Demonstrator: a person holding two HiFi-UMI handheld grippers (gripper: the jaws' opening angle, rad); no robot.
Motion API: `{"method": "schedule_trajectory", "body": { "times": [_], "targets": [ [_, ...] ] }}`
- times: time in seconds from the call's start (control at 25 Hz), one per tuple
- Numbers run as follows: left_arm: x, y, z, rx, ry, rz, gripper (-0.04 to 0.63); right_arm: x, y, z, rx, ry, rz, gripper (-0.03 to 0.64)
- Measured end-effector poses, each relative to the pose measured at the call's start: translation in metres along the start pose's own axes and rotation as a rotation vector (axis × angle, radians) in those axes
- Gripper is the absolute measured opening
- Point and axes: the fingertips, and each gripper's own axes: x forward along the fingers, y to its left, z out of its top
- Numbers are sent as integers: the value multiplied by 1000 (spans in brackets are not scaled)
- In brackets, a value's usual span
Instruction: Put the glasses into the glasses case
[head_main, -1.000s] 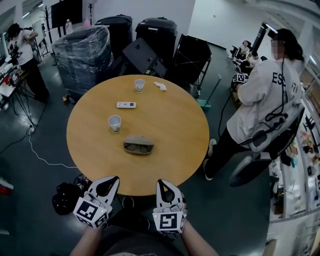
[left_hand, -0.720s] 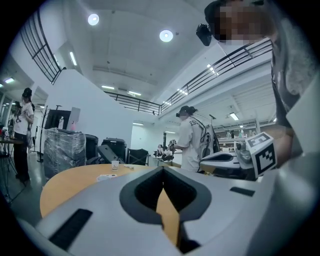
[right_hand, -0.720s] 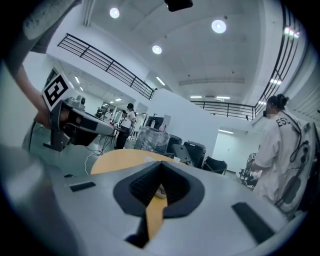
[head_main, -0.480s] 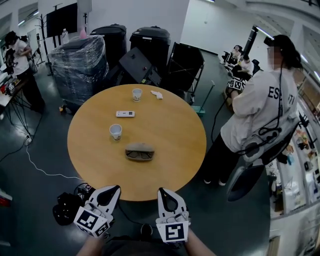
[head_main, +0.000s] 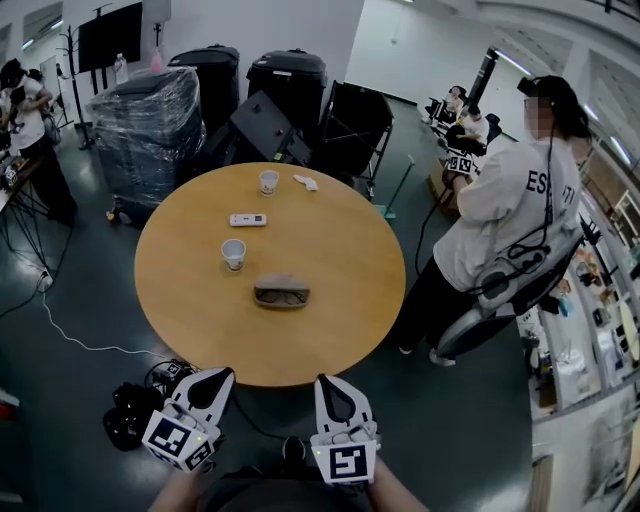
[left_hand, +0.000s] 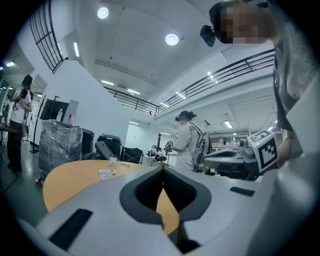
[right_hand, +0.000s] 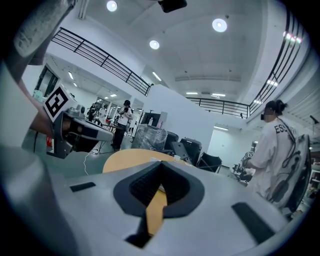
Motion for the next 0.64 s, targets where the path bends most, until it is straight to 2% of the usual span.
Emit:
{"method": "schedule_trajectory", "body": {
  "times": [0.32, 0.64],
  "targets": [
    [-24, -1, -3, -15, -17, 4, 6, -4, 17, 13, -9, -12, -2, -14],
    [-29, -11, -6, 0, -12, -12, 6, -16, 21, 10, 65, -21, 0, -14]
  ]
}}
